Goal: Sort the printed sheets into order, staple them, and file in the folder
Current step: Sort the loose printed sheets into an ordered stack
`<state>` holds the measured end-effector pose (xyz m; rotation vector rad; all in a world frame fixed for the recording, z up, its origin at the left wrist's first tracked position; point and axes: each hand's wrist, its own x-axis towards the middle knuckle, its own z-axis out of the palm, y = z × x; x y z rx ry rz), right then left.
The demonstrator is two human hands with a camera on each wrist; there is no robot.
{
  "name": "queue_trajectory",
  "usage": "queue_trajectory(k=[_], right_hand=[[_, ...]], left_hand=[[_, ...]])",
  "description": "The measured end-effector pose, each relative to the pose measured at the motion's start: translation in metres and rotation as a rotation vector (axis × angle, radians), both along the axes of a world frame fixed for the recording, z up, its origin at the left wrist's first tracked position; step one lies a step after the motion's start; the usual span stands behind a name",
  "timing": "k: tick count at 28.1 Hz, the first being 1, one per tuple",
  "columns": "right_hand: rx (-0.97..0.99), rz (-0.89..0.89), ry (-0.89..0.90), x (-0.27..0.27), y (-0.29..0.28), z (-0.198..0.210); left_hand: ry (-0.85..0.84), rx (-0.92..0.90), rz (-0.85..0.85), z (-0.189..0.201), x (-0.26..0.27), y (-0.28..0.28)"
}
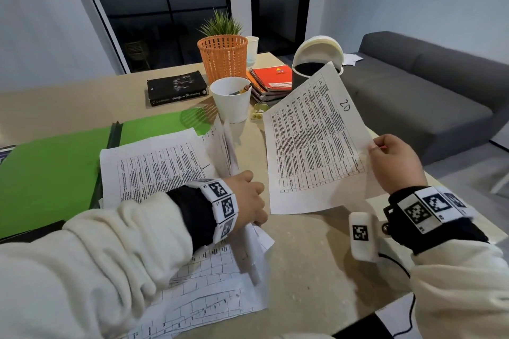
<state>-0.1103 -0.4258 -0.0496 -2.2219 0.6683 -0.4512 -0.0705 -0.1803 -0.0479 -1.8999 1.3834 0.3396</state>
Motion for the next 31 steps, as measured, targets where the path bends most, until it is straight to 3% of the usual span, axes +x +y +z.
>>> queue_trajectory(k=[6, 10, 17, 22, 31], right_hand=[[0.01, 0.017, 0.0, 0.0, 0.001, -0.003], [0.026, 0.027, -0.005, 0.0, 0.0, -0.004], [0.023, 0.033, 0.002, 0.0, 0.001, -0.003], [0.076, 0.059, 0.041, 0.002, 0.009, -0.004], [0.035, 0.34, 0.271, 0.001, 0.05, -0.011]], left_hand=[[-0.038, 0.055, -0.034, -0.001, -0.002, 0.002], [-0.006, -0.082, 0.058, 0.003, 0.001, 0.013], [-0.065, -0.228, 0.036, 0.016, 0.001, 0.037], [-0.08, -0.5, -0.023, 0.023, 0.009, 0.066], [0.061, -0.702, 0.131, 0.017, 0.013, 0.08]])
